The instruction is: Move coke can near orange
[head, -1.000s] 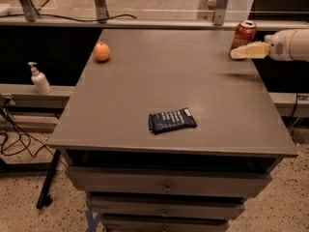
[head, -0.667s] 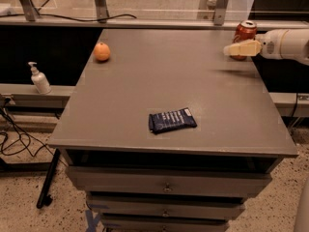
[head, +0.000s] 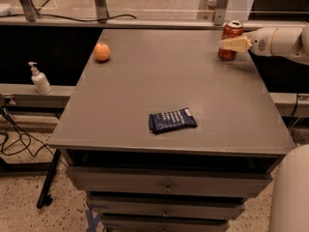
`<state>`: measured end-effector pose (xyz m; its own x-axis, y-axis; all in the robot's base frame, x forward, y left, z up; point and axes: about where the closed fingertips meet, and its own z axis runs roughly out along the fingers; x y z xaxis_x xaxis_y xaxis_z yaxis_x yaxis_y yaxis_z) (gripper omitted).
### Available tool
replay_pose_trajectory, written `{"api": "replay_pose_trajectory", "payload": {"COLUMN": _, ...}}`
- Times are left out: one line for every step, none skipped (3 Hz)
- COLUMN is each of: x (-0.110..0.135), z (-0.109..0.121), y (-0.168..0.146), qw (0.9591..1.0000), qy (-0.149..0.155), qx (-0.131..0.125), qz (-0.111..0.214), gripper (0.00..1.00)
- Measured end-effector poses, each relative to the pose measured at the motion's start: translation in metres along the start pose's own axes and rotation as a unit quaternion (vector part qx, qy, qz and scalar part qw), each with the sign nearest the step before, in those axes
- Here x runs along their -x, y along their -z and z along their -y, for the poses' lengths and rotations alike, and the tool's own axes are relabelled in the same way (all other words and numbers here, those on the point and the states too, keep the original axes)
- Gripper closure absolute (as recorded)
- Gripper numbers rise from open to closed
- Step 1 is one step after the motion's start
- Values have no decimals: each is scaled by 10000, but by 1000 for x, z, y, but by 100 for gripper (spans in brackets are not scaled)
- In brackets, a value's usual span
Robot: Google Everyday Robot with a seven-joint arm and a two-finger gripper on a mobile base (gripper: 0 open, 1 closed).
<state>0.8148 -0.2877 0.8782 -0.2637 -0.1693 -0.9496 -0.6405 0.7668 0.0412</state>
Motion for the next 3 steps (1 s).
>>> {"api": "replay_pose_trajectory", "payload": {"x": -3, "z": 6, "y": 1, "qw": 10000, "qy": -11, "qx": -24, "qz": 18, "gripper": 64}}
{"api": "replay_pose_trajectory", "payload": {"x": -3, "z": 11, "y": 7, "qw": 10000, "qy": -47, "qx": -58, "qz": 47, "gripper": 88}}
{"api": "replay_pose_trajectory", "payload": {"x": 8, "z": -11, "y": 20, "qw": 9998, "qy": 21, "qx": 208, "qz": 65, "gripper": 100}}
